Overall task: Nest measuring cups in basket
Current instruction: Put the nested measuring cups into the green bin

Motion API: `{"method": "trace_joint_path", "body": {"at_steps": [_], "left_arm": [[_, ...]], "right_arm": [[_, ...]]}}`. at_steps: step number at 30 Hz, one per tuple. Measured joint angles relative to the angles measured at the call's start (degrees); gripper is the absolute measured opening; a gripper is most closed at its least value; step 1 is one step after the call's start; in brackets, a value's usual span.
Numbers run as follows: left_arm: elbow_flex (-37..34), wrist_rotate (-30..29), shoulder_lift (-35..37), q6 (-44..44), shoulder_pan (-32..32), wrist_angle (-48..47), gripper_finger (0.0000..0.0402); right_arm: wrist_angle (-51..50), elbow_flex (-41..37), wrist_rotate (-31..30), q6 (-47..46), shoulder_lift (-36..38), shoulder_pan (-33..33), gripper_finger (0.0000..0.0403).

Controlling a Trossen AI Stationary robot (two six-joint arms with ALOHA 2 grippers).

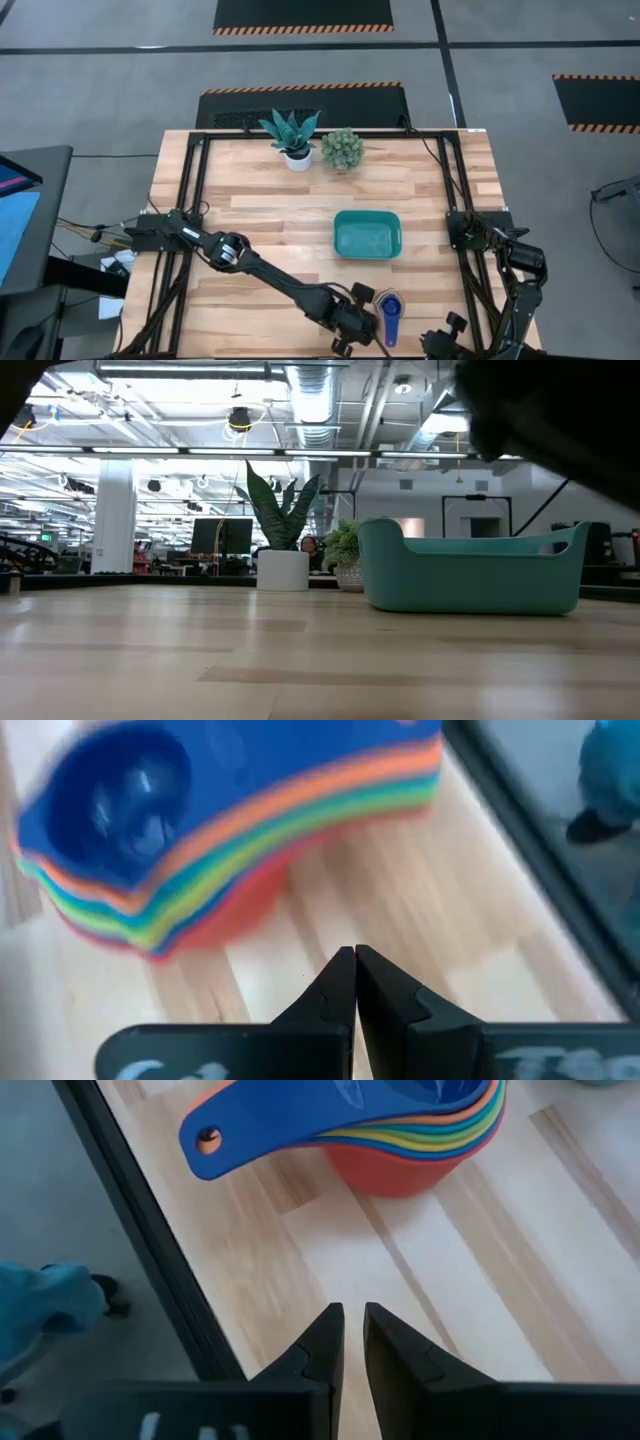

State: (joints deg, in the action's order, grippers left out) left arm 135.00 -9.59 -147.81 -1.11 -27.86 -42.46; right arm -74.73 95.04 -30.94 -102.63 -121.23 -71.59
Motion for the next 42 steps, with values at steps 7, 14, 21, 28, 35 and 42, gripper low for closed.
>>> {"method": "trace_joint_path", "body": {"at_steps": [7, 14, 21, 28, 35, 42], "left_arm": [[-0.26, -1.3, 0.02, 1.14, 0.76, -4.12, 0.0], [-0.35, -3.51, 0.04, 1.32, 1.32, -6.16, 0.0], [-0.37, -10.2, 0.08, 0.15, 1.28, -14.25, 0.0], [-0.37, 1.3, -0.28, -1.43, 2.16, -0.34, 0.0], [-0.44, 7.22, -3.77, 0.22, 2.38, 4.48, 0.0], [-0.44, 7.12, -4.11, 1.18, 2.43, 9.93, 0.0]], "right_arm": [[-6.76, 0.02, -1.95, -7.99, 0.0, 0.89, 0.0066], [-15.39, -1.81, -0.92, -18.32, 1.88, 2.52, 0.0066], [-15.45, -1.69, -0.39, -10.96, 5.95, 5.03, 0.0066], [-15.44, -4.79, 0.96, -10.13, 8.9, 4.26, 0.0066], [-15.36, -6.69, 1.12, -14.8, 8.92, 1.73, 0.0066], [-13.92, -8.67, 5.69, -15.57, 8.92, 0.98, 0.0066]]}}
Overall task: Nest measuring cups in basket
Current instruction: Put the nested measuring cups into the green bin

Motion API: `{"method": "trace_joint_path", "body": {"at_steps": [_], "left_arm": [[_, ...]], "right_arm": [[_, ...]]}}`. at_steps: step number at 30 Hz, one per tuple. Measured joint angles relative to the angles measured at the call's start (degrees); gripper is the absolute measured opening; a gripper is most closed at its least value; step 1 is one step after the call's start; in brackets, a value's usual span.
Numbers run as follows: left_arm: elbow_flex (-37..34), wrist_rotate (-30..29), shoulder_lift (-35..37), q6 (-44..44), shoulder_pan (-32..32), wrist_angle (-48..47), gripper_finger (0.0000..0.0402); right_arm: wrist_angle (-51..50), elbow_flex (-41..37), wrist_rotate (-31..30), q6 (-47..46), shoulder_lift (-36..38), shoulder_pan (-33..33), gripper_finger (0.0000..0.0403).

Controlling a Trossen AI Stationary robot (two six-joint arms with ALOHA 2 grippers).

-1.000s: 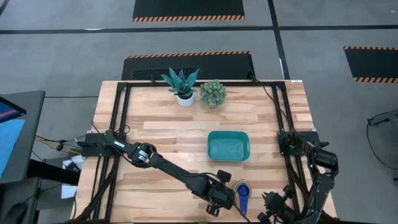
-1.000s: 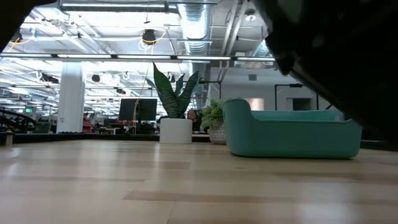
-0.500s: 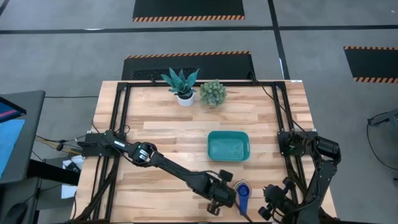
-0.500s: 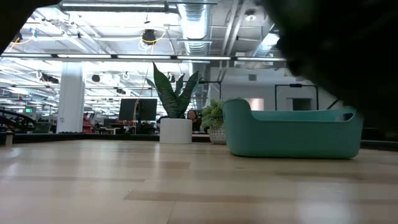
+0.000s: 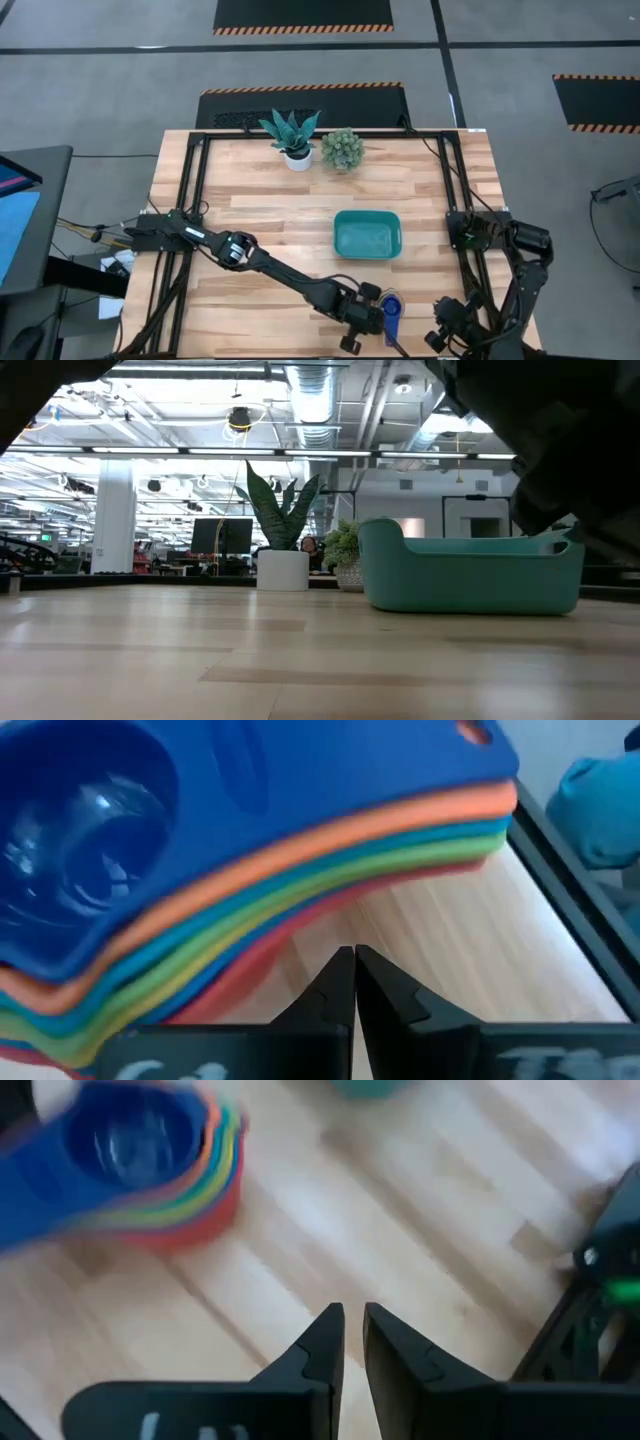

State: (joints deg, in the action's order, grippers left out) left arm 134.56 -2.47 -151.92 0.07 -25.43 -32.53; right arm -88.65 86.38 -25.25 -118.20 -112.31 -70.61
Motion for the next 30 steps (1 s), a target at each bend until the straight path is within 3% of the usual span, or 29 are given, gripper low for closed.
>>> {"method": "trace_joint_path", "body": {"at_steps": [3, 7, 11, 19, 25, 30], "left_arm": [[0.04, 0.13, 0.0, -0.02, 0.0, -0.89, 0.0], [0.54, -1.67, 0.2, 0.13, 0.04, -8.66, 0.0], [0.31, -4.35, 2.12, 0.05, -0.04, -16.99, 0.0], [0.3, -16.23, 7.24, 3.11, -0.51, -37.07, 0.0], [0.17, -19.66, 8.07, 8.57, -1.12, -51.4, 0.0], [0.15, -20.26, 8.13, 11.82, -2.41, -55.23, 0.0]], "right_arm": [[6.45, -0.72, 4.04, 5.03, -0.01, 0.49, 0.0066], [17.19, -2.77, 4.34, 12.75, -0.02, 2.28, 0.0066], [21.13, -6.21, 4.06, 15.9, -0.45, 5.12, 0.0066], [31.77, -10.33, 1.21, 26.51, -0.48, 10.59, 0.0066], [33.65, -11.68, -0.51, 31.96, -0.48, 13.9, 0.0066], [33.71, -12.03, -3.26, 36.58, -0.48, 17.03, 0.0066]]}}
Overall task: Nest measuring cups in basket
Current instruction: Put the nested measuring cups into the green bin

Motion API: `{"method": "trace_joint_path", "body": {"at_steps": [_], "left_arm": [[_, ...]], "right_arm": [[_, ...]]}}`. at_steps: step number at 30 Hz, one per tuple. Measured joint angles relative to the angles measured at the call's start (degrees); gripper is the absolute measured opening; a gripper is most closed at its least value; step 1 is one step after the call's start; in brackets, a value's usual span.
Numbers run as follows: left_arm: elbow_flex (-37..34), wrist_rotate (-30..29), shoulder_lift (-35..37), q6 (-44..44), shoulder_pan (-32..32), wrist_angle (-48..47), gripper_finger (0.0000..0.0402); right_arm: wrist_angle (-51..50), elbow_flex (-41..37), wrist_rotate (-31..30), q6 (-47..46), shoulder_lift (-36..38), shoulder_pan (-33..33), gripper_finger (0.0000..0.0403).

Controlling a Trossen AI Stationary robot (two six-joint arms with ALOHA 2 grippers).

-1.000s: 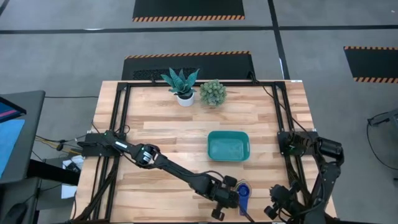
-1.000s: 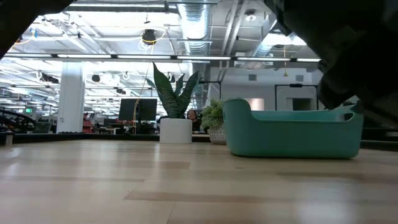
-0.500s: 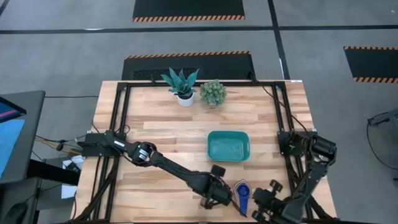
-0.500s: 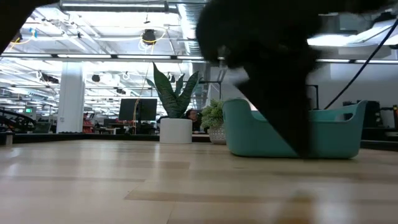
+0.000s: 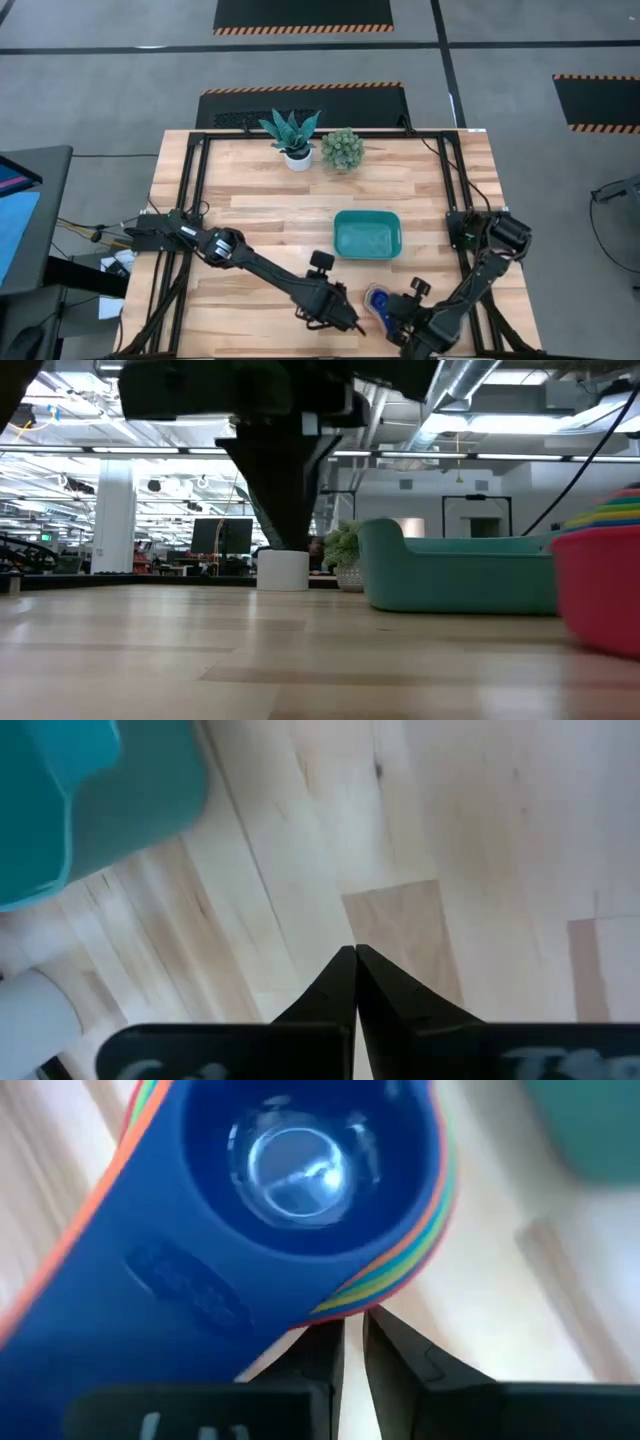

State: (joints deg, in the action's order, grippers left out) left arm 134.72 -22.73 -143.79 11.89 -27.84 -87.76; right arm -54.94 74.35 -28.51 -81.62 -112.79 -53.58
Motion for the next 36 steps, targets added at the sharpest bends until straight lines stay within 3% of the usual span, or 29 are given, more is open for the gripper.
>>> {"method": "trace_joint_path", "body": {"at_steps": [11, 14, 18, 23, 27, 29, 33, 36], "left_arm": [[-0.37, -1.56, 0.02, 3.82, -2.46, -2.15, 0.0], [-3.24, -1.39, 0.82, 4.16, -2.91, -2.27, 0.0], [-11.01, -1.78, 4.97, 5.84, -3.4, -2.16, 0.0], [-29.4, -5.86, 17.8, 12.67, -3.46, -0.74, 0.0], [-48.89, -7.94, 32.26, 16.6, -3.36, 13.45, 0.0], [-58.56, -7.96, 39.01, 16.37, -3.4, 23.61, 0.0], [-74.84, -8.59, 49.68, 17.89, -3.42, 41.52, 0.0], [-82.61, -8.62, 55.08, 22.37, -3.4, 48.3, 0.0]], "right_arm": [[-1.05, 0.0, -6.34, 8.11, 0.28, 6.73, 0.0066], [-4.5, 0.0, -10.41, 7.38, 2.08, 6.96, 0.0066], [-7.64, 1.02, -11.07, 6.77, 6.84, 5.69, 0.0066], [-5.72, 2.56, -12.28, 7.54, 13.79, 1.9, 0.0066], [1.15, 2.56, -16.68, 11.2, 16.45, -0.42, 0.0066], [6.86, 2.54, -18.42, 17.94, 16.37, -0.7, 0.0066], [21.6, 3.74, -21.74, 40.41, 12.8, -0.29, 0.0063], [20.3, 9.57, -23.03, 47.2, 8.15, 1.43, 0.0049]]}}
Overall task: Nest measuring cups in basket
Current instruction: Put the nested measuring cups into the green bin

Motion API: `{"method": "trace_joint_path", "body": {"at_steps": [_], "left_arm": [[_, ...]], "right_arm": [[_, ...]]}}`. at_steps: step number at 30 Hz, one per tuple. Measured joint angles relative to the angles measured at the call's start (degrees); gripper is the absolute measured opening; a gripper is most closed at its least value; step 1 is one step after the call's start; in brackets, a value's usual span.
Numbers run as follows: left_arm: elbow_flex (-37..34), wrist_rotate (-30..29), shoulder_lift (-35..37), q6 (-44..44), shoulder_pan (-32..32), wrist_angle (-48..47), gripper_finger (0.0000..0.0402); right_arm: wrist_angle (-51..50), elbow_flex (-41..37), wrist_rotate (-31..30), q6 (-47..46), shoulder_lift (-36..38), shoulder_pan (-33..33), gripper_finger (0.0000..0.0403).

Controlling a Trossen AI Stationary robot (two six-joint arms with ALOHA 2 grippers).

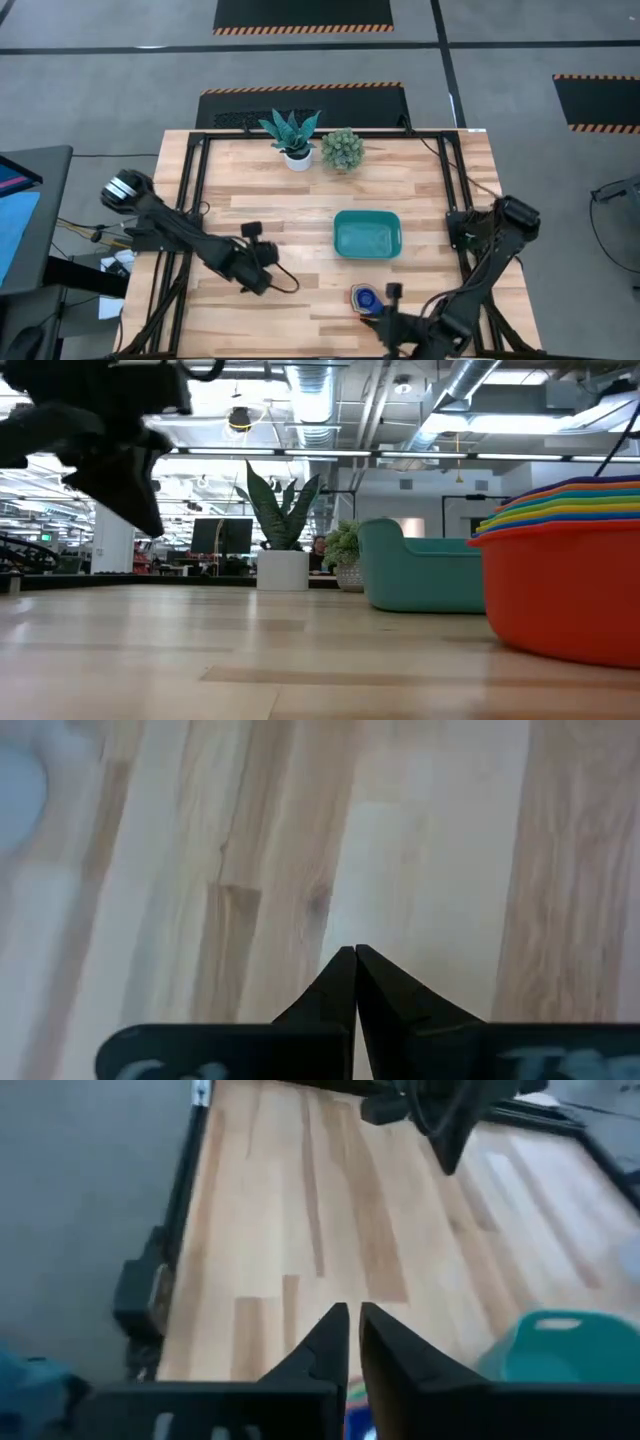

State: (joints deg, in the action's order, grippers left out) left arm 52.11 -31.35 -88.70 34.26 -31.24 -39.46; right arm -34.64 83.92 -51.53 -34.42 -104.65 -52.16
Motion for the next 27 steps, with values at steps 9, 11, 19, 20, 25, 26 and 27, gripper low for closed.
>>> {"method": "trace_joint_path", "body": {"at_steps": [9, 11, 19, 20, 25, 26, 27], "left_arm": [[-4.67, -2.26, 3.97, 3.54, -1.03, 1.74, 0.0], [-4.67, -2.34, 3.93, 3.56, -1.03, 2.18, 0.0], [-4.71, -3.29, 3.58, 5.84, -1.03, 3.53, 0.0], [-4.7, -3.74, 3.58, 5.87, -1.03, 4.16, 0.0], [-4.69, -4.06, 3.58, 5.83, -1.03, 6.64, 0.0], [-4.69, -4.04, 3.58, 5.51, -1.03, 6.67, 0.0], [-4.71, -4.06, 3.58, 5.23, -1.03, 6.87, 0.0]], "right_arm": [[-33.58, 26.64, 11.79, -11.82, -14.57, 3.97, 0.0015], [-38.4, 31.27, 14.57, -14.84, -17.61, 3.97, 0.0026], [-37.15, 37.16, 29.14, -15.56, -26.73, 3.32, 0.0008], [-37.11, 37.16, 29.2, -16.22, -27.68, 3.26, 0.0007], [-37.11, 37.16, 29.12, -21.31, -31.48, 3.3, 0.0016], [-37.23, 37.16, 29.14, -21.97, -32.02, 3.51, 0.0015], [-37.76, 37.18, 29.14, -22.41, -32.59, 3.62, 0.0013]]}}
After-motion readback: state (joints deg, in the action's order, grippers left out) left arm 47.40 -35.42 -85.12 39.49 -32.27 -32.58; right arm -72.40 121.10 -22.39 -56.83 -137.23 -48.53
